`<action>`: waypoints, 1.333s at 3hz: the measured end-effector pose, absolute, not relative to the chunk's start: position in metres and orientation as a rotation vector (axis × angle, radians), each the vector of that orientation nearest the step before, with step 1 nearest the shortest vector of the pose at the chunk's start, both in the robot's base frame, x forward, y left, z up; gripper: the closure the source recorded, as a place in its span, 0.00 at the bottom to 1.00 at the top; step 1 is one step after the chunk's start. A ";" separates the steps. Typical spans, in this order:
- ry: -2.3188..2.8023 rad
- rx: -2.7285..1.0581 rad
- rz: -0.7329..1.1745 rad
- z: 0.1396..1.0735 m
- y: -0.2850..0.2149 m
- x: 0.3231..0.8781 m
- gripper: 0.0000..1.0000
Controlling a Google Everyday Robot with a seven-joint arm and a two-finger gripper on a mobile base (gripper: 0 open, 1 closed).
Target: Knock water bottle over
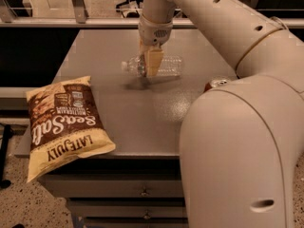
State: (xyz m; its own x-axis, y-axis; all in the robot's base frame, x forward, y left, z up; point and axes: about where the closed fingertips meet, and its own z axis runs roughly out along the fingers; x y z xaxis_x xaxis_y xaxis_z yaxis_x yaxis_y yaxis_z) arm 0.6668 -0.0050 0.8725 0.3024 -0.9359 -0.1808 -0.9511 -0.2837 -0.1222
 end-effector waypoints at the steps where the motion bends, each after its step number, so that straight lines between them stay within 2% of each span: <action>1: 1.740 -2.391 0.113 0.863 -0.005 0.661 0.25; 2: 1.739 -2.405 0.118 0.858 -0.005 0.658 0.02; 4: 1.738 -2.413 0.123 0.856 -0.006 0.654 0.00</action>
Offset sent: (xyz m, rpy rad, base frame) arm -0.0247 -0.0086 -0.0148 -0.0562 0.0647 0.0309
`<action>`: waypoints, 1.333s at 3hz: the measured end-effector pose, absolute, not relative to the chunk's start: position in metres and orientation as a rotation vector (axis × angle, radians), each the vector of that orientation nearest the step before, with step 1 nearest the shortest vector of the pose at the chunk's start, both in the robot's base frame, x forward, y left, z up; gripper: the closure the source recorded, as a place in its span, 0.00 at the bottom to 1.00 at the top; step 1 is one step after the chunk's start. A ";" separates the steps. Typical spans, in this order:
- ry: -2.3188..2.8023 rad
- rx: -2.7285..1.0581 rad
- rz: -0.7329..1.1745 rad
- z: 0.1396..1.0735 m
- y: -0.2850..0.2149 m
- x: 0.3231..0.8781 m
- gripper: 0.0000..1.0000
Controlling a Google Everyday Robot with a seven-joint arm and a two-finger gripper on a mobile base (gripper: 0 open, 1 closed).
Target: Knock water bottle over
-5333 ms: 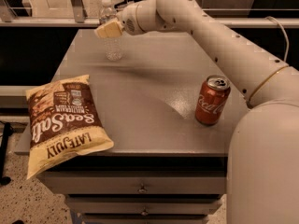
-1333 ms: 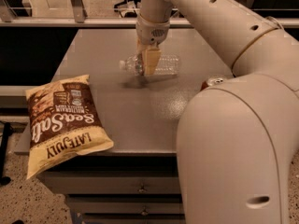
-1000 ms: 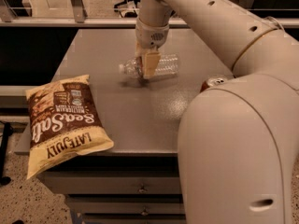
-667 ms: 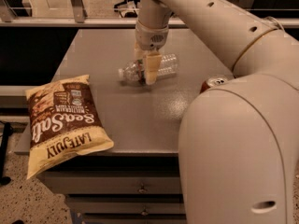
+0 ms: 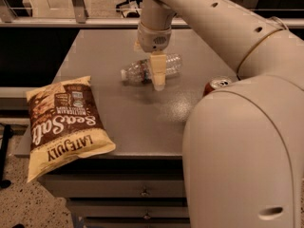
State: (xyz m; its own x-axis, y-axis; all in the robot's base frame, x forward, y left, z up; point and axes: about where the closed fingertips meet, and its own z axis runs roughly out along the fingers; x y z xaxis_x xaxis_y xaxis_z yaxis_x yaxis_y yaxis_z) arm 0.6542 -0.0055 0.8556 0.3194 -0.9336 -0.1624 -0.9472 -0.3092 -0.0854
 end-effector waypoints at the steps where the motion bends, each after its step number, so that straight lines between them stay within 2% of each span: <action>1: 1.760 -2.349 0.158 0.859 -0.009 0.657 0.00; 2: 1.819 -2.135 0.214 0.876 -0.031 0.667 0.00; 3: 1.888 -1.719 0.298 0.903 -0.093 0.683 0.00; 4: 1.897 -1.482 0.312 0.916 -0.137 0.695 0.00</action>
Offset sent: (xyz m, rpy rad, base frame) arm 0.0294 -0.0896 0.0597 0.4090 -0.0695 -0.4050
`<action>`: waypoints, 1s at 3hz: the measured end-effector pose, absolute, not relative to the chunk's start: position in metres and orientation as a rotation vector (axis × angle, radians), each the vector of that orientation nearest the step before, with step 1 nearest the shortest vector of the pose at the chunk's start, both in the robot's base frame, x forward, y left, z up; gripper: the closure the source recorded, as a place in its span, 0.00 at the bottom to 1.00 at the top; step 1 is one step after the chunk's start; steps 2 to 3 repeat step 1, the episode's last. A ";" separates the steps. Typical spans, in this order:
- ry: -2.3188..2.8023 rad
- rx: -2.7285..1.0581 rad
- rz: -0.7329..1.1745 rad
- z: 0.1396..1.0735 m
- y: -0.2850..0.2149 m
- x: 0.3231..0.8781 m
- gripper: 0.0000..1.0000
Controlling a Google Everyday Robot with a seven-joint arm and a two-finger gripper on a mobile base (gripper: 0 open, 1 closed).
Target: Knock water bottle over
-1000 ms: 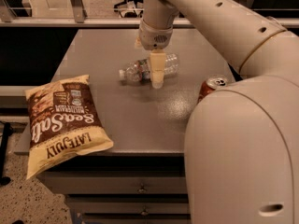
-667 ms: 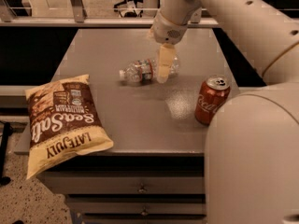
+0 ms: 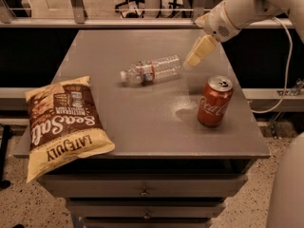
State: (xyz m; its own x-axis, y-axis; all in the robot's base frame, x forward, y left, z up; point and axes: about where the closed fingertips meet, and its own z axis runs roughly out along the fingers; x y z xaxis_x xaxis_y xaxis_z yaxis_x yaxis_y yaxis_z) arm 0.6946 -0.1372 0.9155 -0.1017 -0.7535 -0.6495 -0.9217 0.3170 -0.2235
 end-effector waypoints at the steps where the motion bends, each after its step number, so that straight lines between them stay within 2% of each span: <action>1: 1.868 -1.170 0.373 0.921 -0.192 0.708 0.00; 3: 1.868 -1.170 0.373 0.921 -0.192 0.708 0.00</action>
Offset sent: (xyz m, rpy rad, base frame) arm 0.0000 0.0000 0.0000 0.0000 0.0000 0.0000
